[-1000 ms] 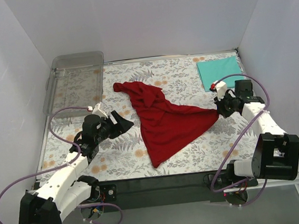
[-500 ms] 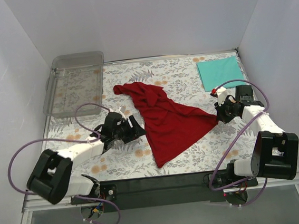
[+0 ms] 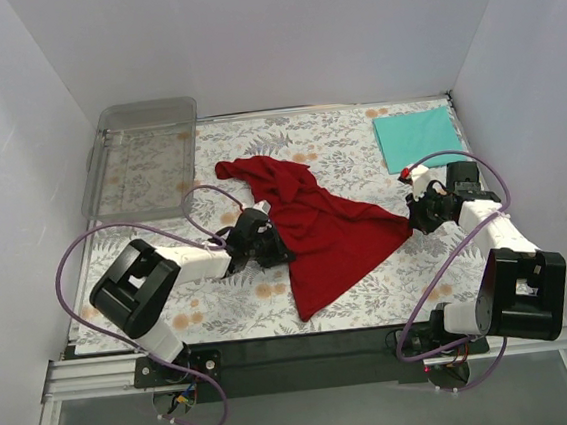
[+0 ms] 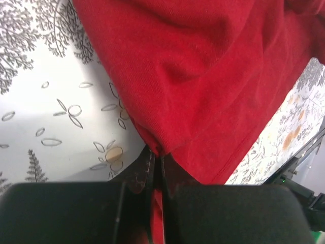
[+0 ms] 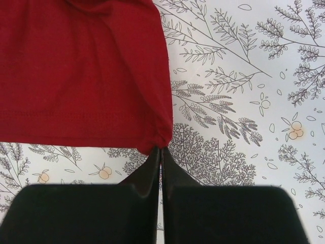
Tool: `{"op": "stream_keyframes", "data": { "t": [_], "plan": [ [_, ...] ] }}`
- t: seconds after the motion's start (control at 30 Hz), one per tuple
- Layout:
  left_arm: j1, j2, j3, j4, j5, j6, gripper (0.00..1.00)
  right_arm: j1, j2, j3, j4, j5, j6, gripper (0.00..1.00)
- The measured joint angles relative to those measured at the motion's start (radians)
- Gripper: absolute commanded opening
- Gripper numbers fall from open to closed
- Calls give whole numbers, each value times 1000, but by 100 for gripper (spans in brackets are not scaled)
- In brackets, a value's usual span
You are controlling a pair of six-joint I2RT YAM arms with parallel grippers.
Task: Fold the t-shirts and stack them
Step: Flatten the tshirt out
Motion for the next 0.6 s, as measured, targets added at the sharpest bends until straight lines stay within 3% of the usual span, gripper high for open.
{"op": "stream_keyframes", "data": {
  "t": [0.13,0.33,0.47,0.53,0.57,0.6],
  "plan": [
    [-26,-81,-32,-47,-5,14,0,0,0,0,0,-1,-1,1],
    [-74,-458,-39,-251,100,7,0,-1,2,53,-16,31,10,1],
    [-82,-628,-38,-367,174,-20,1,-14,13,129,-1,53,43,1],
    [-83,-657,-58,-394,203,-34,17,-18,19,145,7,57,55,1],
    [-84,-659,-76,-400,217,-38,34,-18,23,146,9,58,61,1],
    [-84,-653,-95,-408,230,-37,42,-18,28,146,8,64,64,1]
  ]
}}
